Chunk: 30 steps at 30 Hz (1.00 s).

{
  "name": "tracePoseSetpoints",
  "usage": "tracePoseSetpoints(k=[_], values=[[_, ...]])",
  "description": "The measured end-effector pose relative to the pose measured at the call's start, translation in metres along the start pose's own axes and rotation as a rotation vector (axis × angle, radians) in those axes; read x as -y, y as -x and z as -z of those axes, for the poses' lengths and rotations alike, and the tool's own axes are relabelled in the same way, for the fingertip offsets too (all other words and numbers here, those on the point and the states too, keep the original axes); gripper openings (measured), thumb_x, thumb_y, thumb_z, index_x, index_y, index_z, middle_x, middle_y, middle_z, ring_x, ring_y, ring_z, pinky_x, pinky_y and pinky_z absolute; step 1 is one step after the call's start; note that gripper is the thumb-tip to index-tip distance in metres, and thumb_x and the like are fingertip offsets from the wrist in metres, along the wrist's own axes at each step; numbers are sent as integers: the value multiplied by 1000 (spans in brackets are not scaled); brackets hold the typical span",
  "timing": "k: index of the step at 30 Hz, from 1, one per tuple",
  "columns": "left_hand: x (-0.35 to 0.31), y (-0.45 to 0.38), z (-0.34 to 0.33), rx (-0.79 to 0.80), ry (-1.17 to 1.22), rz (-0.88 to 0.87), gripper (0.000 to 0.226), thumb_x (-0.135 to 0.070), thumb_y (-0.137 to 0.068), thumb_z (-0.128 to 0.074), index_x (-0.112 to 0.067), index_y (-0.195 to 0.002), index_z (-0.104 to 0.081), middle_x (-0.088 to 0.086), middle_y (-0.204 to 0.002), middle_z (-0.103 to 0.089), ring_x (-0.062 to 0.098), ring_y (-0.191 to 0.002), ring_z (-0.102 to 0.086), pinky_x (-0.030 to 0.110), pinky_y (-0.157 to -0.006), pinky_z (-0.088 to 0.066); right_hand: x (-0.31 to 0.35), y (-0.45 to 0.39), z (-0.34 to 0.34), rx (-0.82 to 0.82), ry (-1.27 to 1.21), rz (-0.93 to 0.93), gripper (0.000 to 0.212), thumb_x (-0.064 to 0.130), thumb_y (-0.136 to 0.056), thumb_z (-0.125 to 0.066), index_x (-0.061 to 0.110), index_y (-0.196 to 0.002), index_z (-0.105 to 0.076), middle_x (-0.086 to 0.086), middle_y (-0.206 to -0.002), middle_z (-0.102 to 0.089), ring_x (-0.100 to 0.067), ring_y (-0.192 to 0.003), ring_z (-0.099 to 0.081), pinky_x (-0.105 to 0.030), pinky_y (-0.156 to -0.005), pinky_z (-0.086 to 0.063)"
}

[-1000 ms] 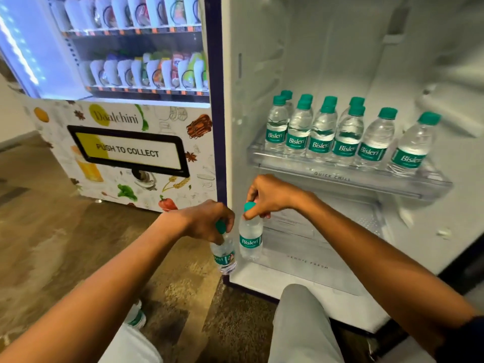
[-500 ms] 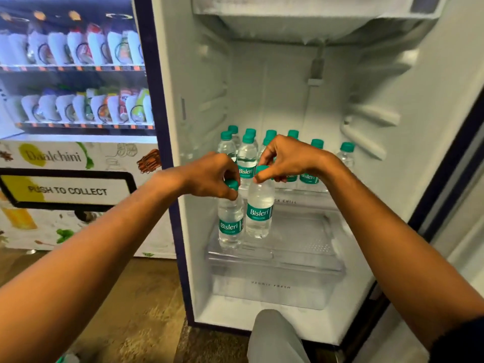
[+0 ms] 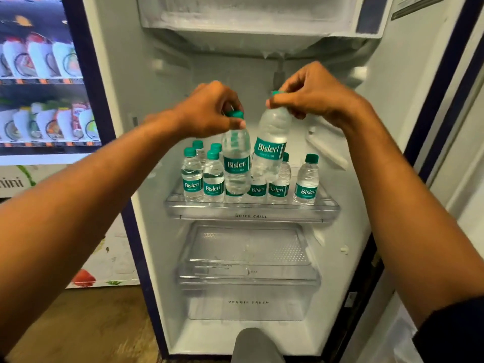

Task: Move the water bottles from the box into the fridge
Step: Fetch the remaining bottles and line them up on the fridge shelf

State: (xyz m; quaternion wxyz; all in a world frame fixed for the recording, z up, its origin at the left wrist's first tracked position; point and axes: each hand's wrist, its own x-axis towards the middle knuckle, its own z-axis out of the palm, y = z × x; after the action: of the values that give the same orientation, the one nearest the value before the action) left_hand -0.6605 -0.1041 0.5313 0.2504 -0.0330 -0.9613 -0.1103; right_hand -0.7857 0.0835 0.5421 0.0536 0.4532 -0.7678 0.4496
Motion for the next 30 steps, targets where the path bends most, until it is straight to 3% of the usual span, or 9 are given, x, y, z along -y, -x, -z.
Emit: tracePoseSetpoints(k=[5, 9, 12, 14, 18, 23, 30], values=[[-10, -40, 5, -191, 3, 1, 40, -31, -84, -74, -6, -115, -68, 12, -107, -70, 20, -93, -66, 35, -88, -55, -2, -16, 27, -215, 107, 15, 28, 31, -76, -81, 7, -88, -76, -10, -83, -73, -16, -67, -61, -30, -61, -53], [-19, -70, -7, -298, 91, 5, 37, -28, -86, -72, -6, -115, -64, 8, -110, -67, 13, -91, -62, 15, -75, -51, -8, -28, 40, -353, 233, 33, 33, 32, -79, -80, 10, -104, -74, -4, -98, -72, -13, -85, -68, -27, -77, -59], [-23, -92, -25, -345, 100, 18, 36, -28, -86, -72, -7, -115, -64, 9, -112, -65, 13, -93, -59, 17, -77, -49, -20, -37, 45, -422, 284, 39, 32, 29, -79, -80, 10, -104, -74, -2, -96, -71, -10, -81, -65, -16, -67, -52], [-22, -107, -40, -333, 88, 33, 35, -28, -86, -72, -9, -114, -63, 10, -115, -62, 14, -94, -57, 15, -74, -44, -32, -41, 45, -408, 314, 23, 28, 27, -80, -79, 9, -101, -74, -1, -92, -70, -9, -76, -62, -13, -62, -48], [-17, -132, -72, -255, 94, 80, 34, -27, -85, -74, -12, -112, -61, 13, -119, -58, 22, -103, -57, 25, -84, -49, -62, -52, 43, -398, 333, -59, 28, 30, -75, -83, 11, -95, -75, -5, -89, -73, -14, -77, -66, -34, -76, -59], [-18, -150, -106, -153, 115, 124, 34, -21, -85, -74, -15, -115, -58, 10, -121, -55, 23, -105, -58, 28, -89, -51, -92, -52, 37, -371, 345, -125, 33, 28, -77, -83, 10, -103, -73, -7, -98, -72, -15, -84, -66, -28, -77, -56], [-16, -154, -142, -10, 78, 178, 36, -24, -79, -80, -11, -108, -63, 14, -112, -64, 25, -97, -63, 34, -87, -55, -130, -48, 19, -343, 361, -323, 43, 39, -72, -86, 15, -105, -72, -6, -105, -72, -22, -90, -67, -40, -86, -57]])
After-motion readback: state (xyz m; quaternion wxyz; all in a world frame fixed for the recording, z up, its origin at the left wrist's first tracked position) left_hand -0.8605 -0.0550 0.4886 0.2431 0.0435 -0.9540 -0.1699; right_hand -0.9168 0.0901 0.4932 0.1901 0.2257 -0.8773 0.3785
